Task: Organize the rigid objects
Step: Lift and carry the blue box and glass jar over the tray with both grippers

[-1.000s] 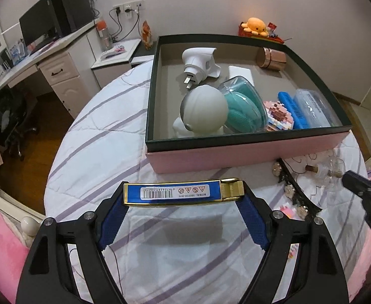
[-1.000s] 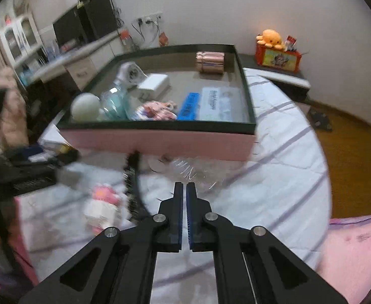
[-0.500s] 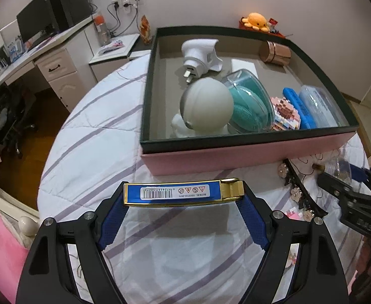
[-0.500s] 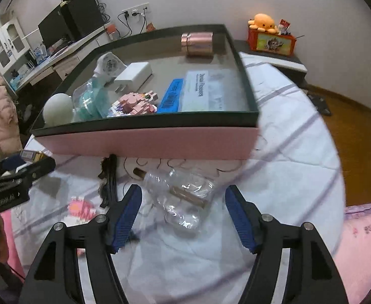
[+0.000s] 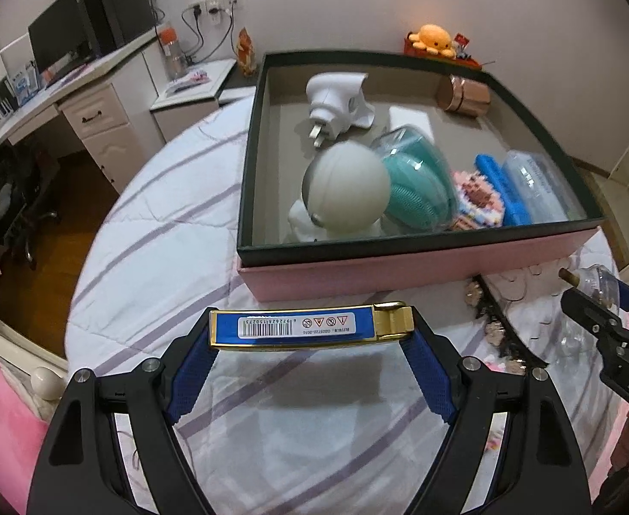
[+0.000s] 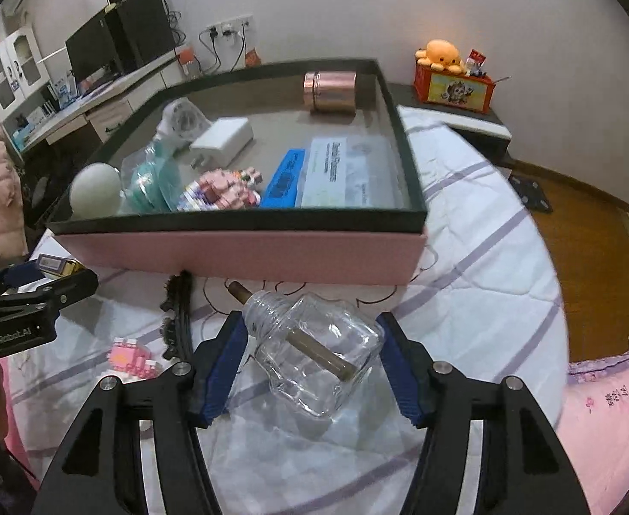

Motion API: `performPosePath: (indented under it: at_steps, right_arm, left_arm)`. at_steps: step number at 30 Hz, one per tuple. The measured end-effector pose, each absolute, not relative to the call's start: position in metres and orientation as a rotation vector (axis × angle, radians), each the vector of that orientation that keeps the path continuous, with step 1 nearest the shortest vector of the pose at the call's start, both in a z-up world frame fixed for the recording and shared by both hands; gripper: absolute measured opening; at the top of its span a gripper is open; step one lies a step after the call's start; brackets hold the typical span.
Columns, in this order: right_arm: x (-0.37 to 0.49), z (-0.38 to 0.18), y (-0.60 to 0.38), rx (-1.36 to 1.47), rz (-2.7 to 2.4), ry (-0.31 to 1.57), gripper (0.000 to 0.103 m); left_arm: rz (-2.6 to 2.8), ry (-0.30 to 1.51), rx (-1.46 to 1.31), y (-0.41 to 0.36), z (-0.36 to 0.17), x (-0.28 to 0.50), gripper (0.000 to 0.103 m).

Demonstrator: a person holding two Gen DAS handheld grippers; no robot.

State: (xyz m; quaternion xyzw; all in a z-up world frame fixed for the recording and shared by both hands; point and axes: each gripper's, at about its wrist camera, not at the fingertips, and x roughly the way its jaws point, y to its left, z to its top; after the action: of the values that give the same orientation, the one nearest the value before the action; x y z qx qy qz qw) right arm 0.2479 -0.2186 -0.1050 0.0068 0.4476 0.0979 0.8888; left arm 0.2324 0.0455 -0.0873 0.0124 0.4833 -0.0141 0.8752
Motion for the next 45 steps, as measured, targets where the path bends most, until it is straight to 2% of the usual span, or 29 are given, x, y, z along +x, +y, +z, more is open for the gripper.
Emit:
performPosePath:
  at_steps: [24,30,45]
  right_arm:
    - [0.103,0.031,-0.228,-0.007,0.201,0.515,0.063]
    - [0.085,0.04,-0.227,-0.004,0.222,0.471,0.063]
    - [0.081,0.039,-0.23,-0.006,0.228,0.475,0.063]
  left_arm:
    - [-0.036,0.58,0.062,0.035,0.05,0.103,0.083]
    - [-0.007,0.528,0.072,0.032,0.061,0.08,0.083]
    - [-0.008,0.529,0.072,0.029,0.057,0.07,0.083]
